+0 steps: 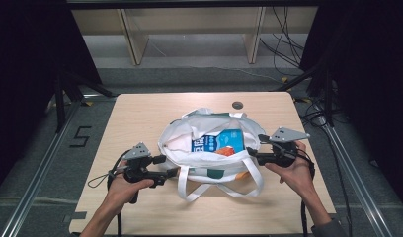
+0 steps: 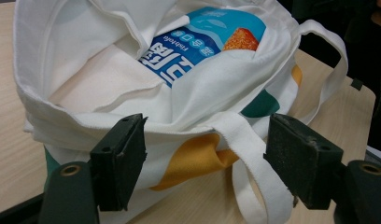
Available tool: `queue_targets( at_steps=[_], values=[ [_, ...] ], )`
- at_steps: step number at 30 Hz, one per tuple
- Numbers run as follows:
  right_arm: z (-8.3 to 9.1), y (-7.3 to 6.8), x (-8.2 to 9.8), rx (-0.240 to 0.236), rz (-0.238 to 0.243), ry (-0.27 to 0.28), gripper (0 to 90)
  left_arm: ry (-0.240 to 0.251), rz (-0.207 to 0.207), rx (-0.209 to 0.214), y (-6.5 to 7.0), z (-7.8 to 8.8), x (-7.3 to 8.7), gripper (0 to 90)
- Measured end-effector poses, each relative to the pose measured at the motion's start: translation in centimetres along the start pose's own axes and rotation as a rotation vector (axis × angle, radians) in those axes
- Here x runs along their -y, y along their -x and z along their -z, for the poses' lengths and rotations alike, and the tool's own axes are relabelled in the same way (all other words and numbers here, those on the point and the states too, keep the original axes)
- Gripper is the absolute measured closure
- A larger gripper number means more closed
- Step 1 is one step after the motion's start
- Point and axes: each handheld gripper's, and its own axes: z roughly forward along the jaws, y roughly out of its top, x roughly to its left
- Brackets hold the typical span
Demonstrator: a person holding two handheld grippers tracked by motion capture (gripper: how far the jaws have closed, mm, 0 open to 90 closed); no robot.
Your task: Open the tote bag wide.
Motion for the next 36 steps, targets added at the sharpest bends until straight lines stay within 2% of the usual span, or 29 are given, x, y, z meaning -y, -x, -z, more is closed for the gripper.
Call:
queue_targets(
  at_steps=[2, 3, 12, 13, 14, 15, 19, 22, 24, 26, 27, 28, 29, 31, 32, 33, 34, 36],
  values=[
    [0.2, -0.3, 0.1, 0.004, -0.026, -0.01, 33.2, 0.001, 0.0, 0.005, 0.1, -0.1, 0.2, 26.7],
    [0.3, -0.1, 0.1, 0.004, -0.003, -0.009, 32.6, -0.002, -0.01, 0.004, 0.2, -0.1, 0.4, 26.7],
    [0.9, -0.3, 0.8, 0.013, -0.004, -0.002, 30.5, 0.017, -0.023, -0.001, 1.0, 0.4, 1.1, 25.8],
    [1.1, -0.6, 0.8, 0.007, -0.039, -0.013, 30.5, 0.017, -0.026, -0.002, 1.2, 0.4, 1.2, 25.7],
    [1.0, -0.4, 0.8, 0.011, -0.012, 0.003, 30.5, 0.016, -0.03, 0.003, 1.4, 0.4, 1.4, 25.5],
    [1.1, -0.5, 0.9, 0.01, -0.023, -0.003, 30.5, 0.013, -0.03, 0.0, 1.6, 0.4, 1.6, 25.4],
    [1.2, -0.4, 0.9, 0.012, -0.005, 0.006, 30.5, 0.006, -0.043, 0.001, 2.2, 0.3, 2.0, 25.1],
    [1.5, -0.6, 1.1, 0.009, -0.014, -0.007, 30.5, 0.006, -0.047, 0.011, 2.6, 0.3, 2.4, 25.0],
    [1.5, -0.7, 1.3, 0.016, -0.019, 0.017, 30.4, 0.002, -0.052, 0.007, 2.9, 0.5, 2.6, 24.9],
    [1.9, -0.8, 1.5, 0.009, -0.016, 0.005, 30.5, 0.004, -0.059, 0.005, 3.2, 0.6, 2.9, 24.9],
    [2.0, -0.8, 1.6, 0.008, -0.016, 0.002, 30.4, 0.004, -0.059, 0.005, 3.2, 0.6, 2.9, 24.9],
    [2.0, -0.8, 1.6, 0.008, -0.016, 0.002, 30.4, -0.003, -0.076, -0.008, 3.2, 0.8, 3.0, 24.9],
    [2.0, -1.0, 1.7, 0.012, -0.035, 0.005, 30.5, 0.002, -0.074, -0.005, 3.2, 0.8, 3.1, 24.9],
    [2.2, -0.9, 1.9, 0.006, -0.013, 0.005, 30.4, 0.009, -0.062, -0.004, 3.2, 0.9, 3.4, 24.9],
    [2.3, -1.3, 2.2, 0.014, -0.037, 0.01, 30.4, 0.008, -0.072, -0.006, 3.0, 1.1, 3.6, 24.9],
    [2.3, -1.3, 2.3, 0.024, -0.019, 0.02, 30.4, 0.013, -0.064, -0.007, 3.1, 1.1, 3.7, 25.0],
    [2.5, -1.5, 2.4, 0.011, -0.035, -0.004, 30.4, 0.005, -0.068, -0.007, 3.0, 1.2, 3.9, 24.9],
    [2.4, -1.5, 2.7, 0.016, -0.021, 0.002, 30.4, 0.012, -0.067, -0.01, 3.0, 1.2, 4.0, 25.0]
  ],
)
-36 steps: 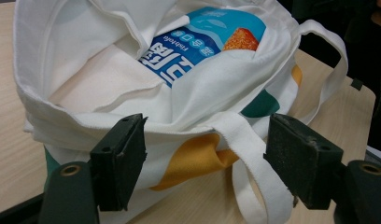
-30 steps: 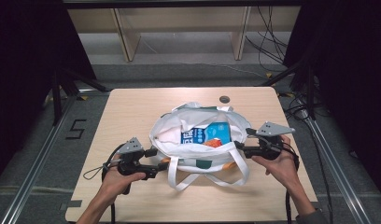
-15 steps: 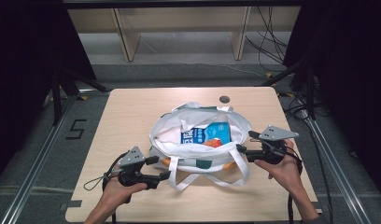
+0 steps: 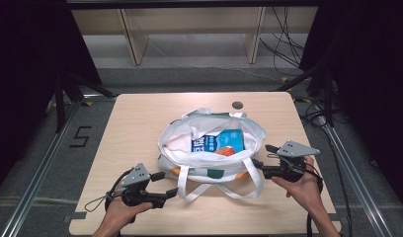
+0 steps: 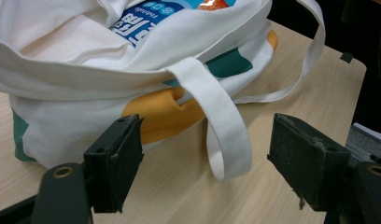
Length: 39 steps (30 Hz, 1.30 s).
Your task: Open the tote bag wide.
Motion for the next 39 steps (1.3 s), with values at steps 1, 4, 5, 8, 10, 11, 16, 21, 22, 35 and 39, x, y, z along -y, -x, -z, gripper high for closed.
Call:
queue_targets(
  at_steps=[1, 4, 5, 8, 10, 11, 16, 21, 22, 35, 39],
  values=[
    [0.1, -0.2, 0.1, 0.0, -0.029, -0.013, 30.4, 0.0, 0.005, 0.002, 0.0, 0.0, 0.2, 25.0],
    [0.2, -0.2, 0.3, 0.001, -0.023, -0.009, 30.4, -0.004, 0.025, -0.005, 0.0, 0.2, 0.6, 25.0],
    [0.2, -0.1, 0.4, 0.006, -0.011, -0.003, 30.4, -0.006, 0.016, -0.001, -0.1, 0.2, 0.8, 25.0],
    [0.5, -0.1, 0.7, 0.014, -0.013, 0.015, 30.3, -0.011, 0.037, -0.008, 0.0, 0.3, 1.3, 25.0],
    [0.7, -0.4, 1.0, 0.014, -0.028, 0.01, 30.3, -0.004, 0.026, -0.003, -0.1, 0.4, 1.4, 25.0],
    [0.7, -0.4, 1.0, 0.014, -0.028, 0.01, 30.3, -0.004, 0.026, -0.003, -0.1, 0.4, 1.4, 24.9],
    [1.2, -0.5, 1.5, 0.008, -0.035, 0.005, 30.3, -0.015, 0.025, -0.019, -0.2, 0.6, 1.9, 24.9],
    [1.6, -0.8, 2.1, 0.014, -0.05, -0.002, 30.3, -0.022, 0.016, -0.031, -0.3, 0.7, 2.3, 24.9],
    [1.7, -0.7, 2.3, 0.017, -0.036, 0.01, 30.2, -0.033, 0.009, -0.037, -0.3, 0.8, 2.4, 24.9],
    [2.4, -1.8, 4.8, 0.027, -0.03, 0.007, 30.3, -0.054, -0.001, -0.044, -0.4, 1.0, 3.4, 24.9],
    [2.5, -2.3, 5.2, 0.022, -0.055, -0.024, 30.3, -0.051, 0.007, -0.053, -0.2, 1.1, 3.5, 24.8]
  ],
)
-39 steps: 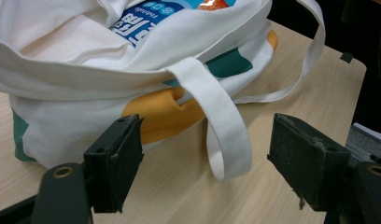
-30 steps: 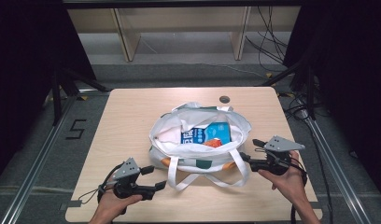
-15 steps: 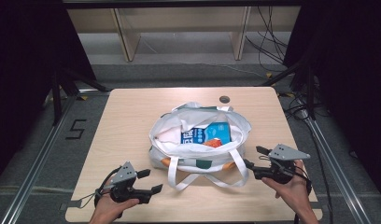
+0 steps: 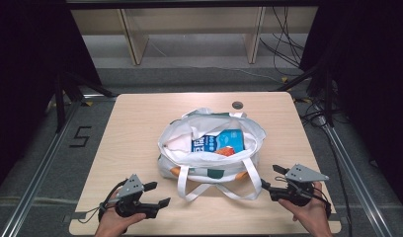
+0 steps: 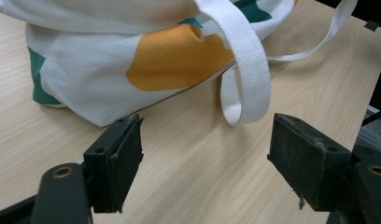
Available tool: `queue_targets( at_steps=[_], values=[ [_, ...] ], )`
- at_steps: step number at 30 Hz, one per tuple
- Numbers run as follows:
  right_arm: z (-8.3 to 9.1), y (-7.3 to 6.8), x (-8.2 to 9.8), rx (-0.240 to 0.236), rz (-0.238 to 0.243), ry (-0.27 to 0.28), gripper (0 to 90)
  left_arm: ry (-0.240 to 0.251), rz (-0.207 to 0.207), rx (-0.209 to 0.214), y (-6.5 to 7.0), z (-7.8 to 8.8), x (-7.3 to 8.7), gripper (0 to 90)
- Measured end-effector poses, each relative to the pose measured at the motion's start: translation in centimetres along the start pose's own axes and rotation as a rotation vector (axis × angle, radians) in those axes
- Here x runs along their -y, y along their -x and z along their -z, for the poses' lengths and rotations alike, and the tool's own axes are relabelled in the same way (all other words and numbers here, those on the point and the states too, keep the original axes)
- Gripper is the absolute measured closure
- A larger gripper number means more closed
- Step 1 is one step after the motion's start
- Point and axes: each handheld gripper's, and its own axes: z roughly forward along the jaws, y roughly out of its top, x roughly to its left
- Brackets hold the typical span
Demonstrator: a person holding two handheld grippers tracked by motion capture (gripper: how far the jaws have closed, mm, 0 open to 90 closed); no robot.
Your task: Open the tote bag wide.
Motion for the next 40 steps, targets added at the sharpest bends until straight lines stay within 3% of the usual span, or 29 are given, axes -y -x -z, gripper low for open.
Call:
queue_targets(
  at_steps=[1, 2, 3, 5, 9, 11, 12, 16, 17, 18, 19, 25, 26, 28, 31, 32, 36, 40],
  values=[
    [0.0, 0.0, 0.1, -0.005, 0.007, -0.003, 30.4, -0.006, -0.007, -0.003, 0.0, 0.1, 0.1, 24.9],
    [0.0, 0.1, 0.2, 0.022, 0.035, 0.004, 30.4, -0.002, -0.018, 0.001, -0.1, 0.1, 0.1, 24.9],
    [0.2, -0.2, 0.3, 0.025, 0.011, -0.013, 30.3, -0.005, 0.008, -0.004, 0.0, 0.2, 0.2, 24.9],
    [0.5, 0.2, 0.7, 0.032, 0.019, -0.021, 30.3, -0.006, 0.011, -0.013, 0.0, 0.4, 0.5, 24.9],
    [0.9, 0.4, 1.3, 0.04, 0.007, -0.028, 30.3, -0.012, -0.011, -0.018, -0.2, 0.6, 0.8, 24.9],
    [1.2, 0.3, 1.8, 0.044, -0.031, -0.044, 30.3, -0.022, -0.017, -0.021, -0.3, 0.7, 1.1, 24.9],
    [1.5, 0.5, 2.3, 0.041, -0.045, -0.052, 30.3, -0.02, 0.006, -0.032, -0.1, 0.6, 1.3, 24.9],
    [1.8, 0.7, 3.0, 0.036, -0.027, -0.049, 30.3, -0.021, 0.007, -0.038, -0.1, 0.7, 1.5, 24.9],
    [2.0, 0.6, 3.2, 0.038, -0.035, -0.063, 30.3, -0.04, -0.016, -0.048, -0.2, 0.8, 1.5, 24.9],
    [2.2, 0.2, 3.6, 0.028, -0.073, -0.086, 30.2, -0.026, -0.001, -0.039, -0.1, 0.6, 1.7, 24.9],
    [2.2, 0.5, 3.8, 0.017, -0.037, -0.081, 30.1, -0.026, -0.001, -0.039, -0.1, 0.6, 1.7, 24.9],
    [2.5, -0.2, 4.6, 0.02, -0.047, -0.125, 29.9, -0.029, -0.013, -0.049, -0.2, 0.5, 1.7, 24.9],
    [2.3, -0.2, 4.7, 0.01, -0.043, -0.126, 29.7, -0.035, -0.032, -0.042, -0.2, 0.5, 1.7, 24.8],
    [2.3, 0.0, 4.7, 0.02, -0.009, -0.117, 29.7, -0.021, -0.017, -0.042, -0.1, 0.4, 1.7, 24.8],
    [2.2, 0.1, 4.7, 0.013, 0.0, -0.116, 29.6, -0.007, -0.019, -0.047, -0.1, 0.3, 1.8, 24.7],
    [2.2, 0.1, 4.7, -0.002, -0.004, -0.115, 29.6, -0.027, -0.02, -0.037, -0.2, 0.4, 1.7, 24.7],
    [2.0, 0.1, 4.7, -0.003, 0.002, -0.118, 29.6, -0.027, -0.024, -0.037, -0.2, 0.3, 1.7, 24.6],
    [2.1, 0.1, 4.7, 0.017, 0.017, -0.113, 29.6, -0.024, -0.023, -0.039, -0.2, 0.3, 1.7, 24.4]
  ],
)
